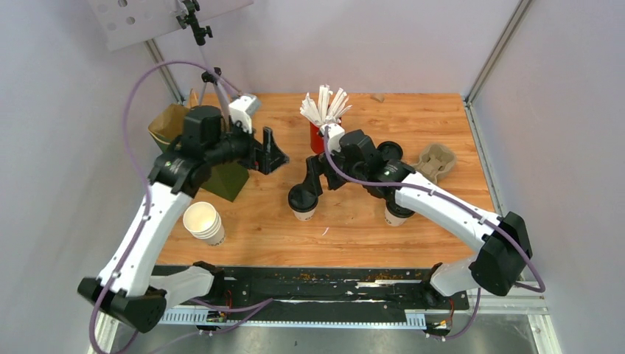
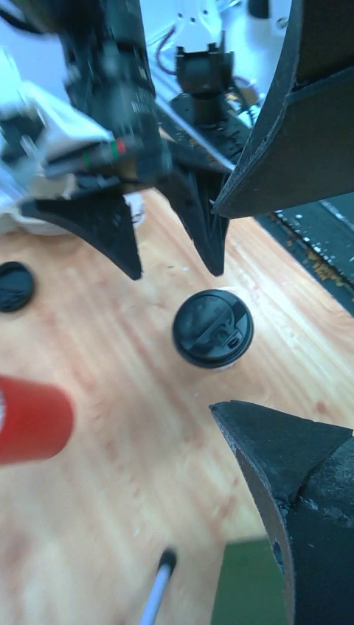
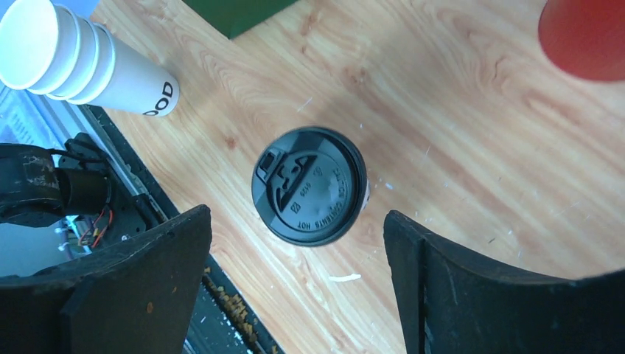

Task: Pack the takeout coffee

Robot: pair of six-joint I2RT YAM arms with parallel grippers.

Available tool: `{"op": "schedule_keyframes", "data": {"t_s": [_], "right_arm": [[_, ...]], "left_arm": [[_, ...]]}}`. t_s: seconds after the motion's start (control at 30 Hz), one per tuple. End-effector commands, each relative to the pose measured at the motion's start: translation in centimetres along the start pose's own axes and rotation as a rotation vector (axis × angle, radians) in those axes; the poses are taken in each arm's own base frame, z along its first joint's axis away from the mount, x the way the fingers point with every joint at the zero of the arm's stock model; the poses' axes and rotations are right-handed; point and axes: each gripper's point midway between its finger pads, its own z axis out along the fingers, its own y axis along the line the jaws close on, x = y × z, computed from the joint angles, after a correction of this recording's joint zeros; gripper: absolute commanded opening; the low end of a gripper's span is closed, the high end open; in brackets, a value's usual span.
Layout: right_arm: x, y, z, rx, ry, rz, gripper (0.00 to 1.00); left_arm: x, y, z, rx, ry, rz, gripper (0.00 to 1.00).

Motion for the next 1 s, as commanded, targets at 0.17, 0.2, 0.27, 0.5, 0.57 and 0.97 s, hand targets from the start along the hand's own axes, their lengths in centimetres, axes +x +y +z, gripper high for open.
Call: {"op": "schedule_keyframes", "data": {"t_s": [0.17, 0.2, 0.27, 0.5, 0.57, 0.97], "right_arm": [[-1.3, 1.3, 2.7, 0.105, 0.051, -0.186, 0.84], [-1.3, 1.4, 3.1, 0.117, 0.062, -0.204, 0.85], [-0.3, 0.8, 3.8, 0.174, 0.107, -0.230, 0.87], [1.5, -0.4, 5.7, 0.239, 0.188, -0.271, 0.89], [2.1, -0.4, 6.0, 0.236, 0.208, -0.275, 0.89], [4.5, -0.4, 7.0, 0.229, 0.263, -0.268, 0.77]], "left_arm": [[-4.0, 0.1, -7.8, -0.236, -0.186, 0.074, 1.00], [-4.2, 0.5, -8.4, -0.266, -0.199, 0.074, 1.00], [-4.9, 1.5, -10.0, -0.360, -0.247, 0.063, 1.00], [-5.2, 2.7, -12.1, -0.467, -0.306, 0.058, 1.00], [-4.9, 2.7, -11.8, -0.460, -0.295, 0.058, 1.00], [-4.6, 3.2, -11.5, -0.475, -0.281, 0.072, 1.00]]}}
